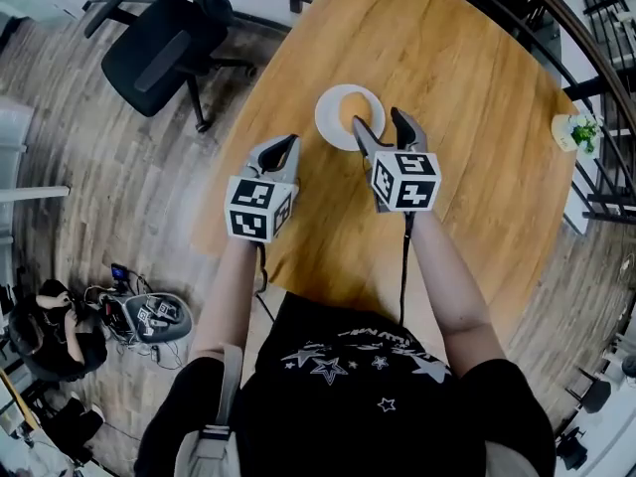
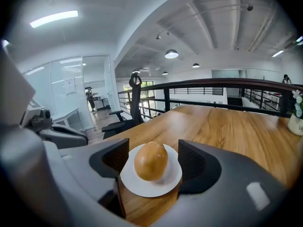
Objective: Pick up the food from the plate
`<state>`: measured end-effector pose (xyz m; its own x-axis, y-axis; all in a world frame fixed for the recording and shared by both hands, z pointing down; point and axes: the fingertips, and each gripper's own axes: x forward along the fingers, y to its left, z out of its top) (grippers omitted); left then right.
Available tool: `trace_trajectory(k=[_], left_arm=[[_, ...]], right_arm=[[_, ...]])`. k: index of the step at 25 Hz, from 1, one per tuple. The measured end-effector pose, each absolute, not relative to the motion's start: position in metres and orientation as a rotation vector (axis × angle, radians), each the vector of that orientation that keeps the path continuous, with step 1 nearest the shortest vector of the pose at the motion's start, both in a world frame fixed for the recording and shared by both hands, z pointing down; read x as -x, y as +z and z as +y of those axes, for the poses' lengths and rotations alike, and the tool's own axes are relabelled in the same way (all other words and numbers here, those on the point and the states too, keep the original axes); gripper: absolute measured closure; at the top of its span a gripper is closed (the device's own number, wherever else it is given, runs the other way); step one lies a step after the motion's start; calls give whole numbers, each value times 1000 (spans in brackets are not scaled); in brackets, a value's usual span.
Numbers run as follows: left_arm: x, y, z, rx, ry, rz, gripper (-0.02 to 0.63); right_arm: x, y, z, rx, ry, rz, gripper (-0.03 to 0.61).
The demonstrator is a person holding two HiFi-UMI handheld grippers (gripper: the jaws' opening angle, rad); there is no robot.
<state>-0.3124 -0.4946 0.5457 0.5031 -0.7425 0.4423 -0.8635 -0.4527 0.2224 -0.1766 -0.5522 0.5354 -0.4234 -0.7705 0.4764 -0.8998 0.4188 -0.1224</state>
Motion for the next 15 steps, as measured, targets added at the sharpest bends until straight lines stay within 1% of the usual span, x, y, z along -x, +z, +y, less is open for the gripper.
trace_trajectory(k=[5,15], left_arm=[[319,552,-501,-2310,384,-1327,612],[323,564,-501,-2271,389,-1334,612]], right_arm=[[184,566,-559,-1441,480,-2258,227],[199,605,-565,-1385,475,-2223,225]])
